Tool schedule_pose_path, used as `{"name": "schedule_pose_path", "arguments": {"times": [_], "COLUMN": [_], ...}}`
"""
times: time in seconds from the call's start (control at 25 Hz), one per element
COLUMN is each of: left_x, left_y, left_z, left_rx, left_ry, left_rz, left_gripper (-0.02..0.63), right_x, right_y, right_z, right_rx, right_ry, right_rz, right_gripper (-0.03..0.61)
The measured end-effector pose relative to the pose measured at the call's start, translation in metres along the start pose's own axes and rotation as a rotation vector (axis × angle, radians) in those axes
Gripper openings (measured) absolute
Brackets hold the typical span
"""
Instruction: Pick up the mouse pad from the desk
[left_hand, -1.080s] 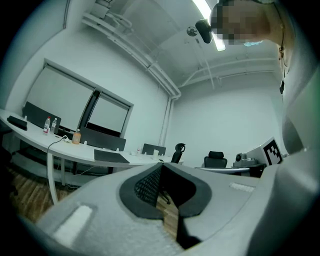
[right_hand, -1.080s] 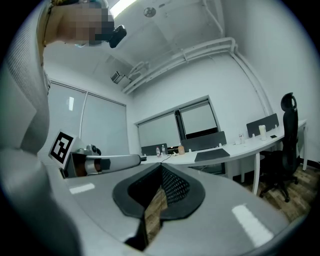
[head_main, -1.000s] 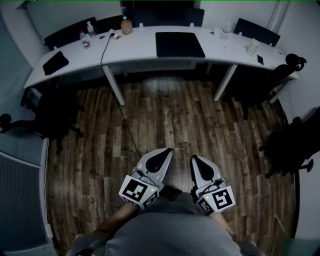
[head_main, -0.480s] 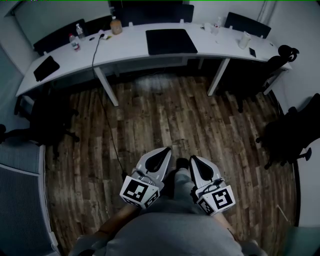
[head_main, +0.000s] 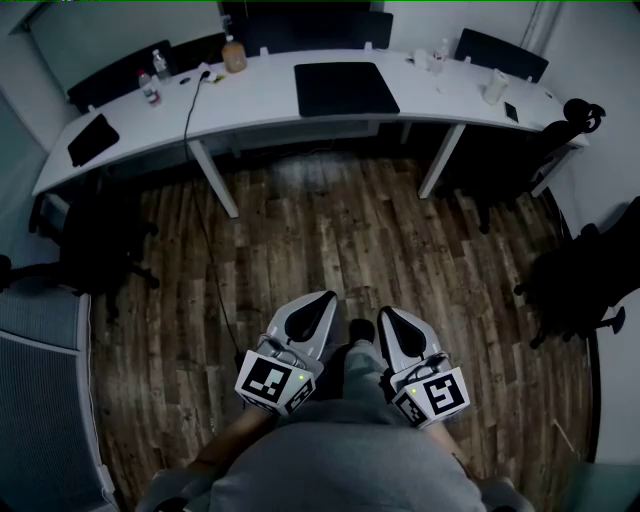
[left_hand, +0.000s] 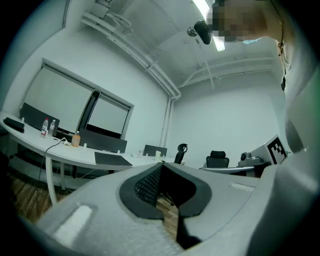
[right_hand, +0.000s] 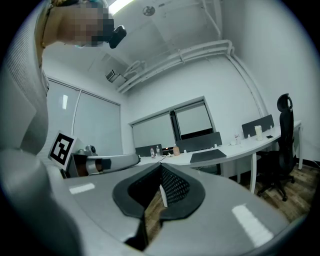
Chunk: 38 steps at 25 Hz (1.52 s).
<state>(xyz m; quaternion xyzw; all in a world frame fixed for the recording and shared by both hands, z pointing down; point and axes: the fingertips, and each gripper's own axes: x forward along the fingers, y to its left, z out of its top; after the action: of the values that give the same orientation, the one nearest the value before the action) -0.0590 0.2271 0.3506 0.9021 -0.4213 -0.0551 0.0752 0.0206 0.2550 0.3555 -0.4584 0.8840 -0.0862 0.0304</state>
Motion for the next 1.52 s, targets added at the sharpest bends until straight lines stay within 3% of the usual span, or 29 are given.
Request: {"name": "schedule_pose_path", "arguments": {"times": [1.08, 1.52], "left_x": [0.219, 0.267], "left_y": [0.088, 0.11], "left_z": [0.02, 0.024], "left_rx": [0.01, 0.016], "left_ry": [-0.012, -0.012], "left_rz": [0.071, 0.142], "left_gripper": [0.002, 0.002], "right_x": [0.138, 0.176], "right_y": [-0.197, -0.237], "right_z": [0.052, 0.055], "right_rx": [0.002, 0.01], "right_ry": [-0.012, 0.014], "right_rz": [0.045, 0.119], "right_gripper": [-0.005, -0.005]}}
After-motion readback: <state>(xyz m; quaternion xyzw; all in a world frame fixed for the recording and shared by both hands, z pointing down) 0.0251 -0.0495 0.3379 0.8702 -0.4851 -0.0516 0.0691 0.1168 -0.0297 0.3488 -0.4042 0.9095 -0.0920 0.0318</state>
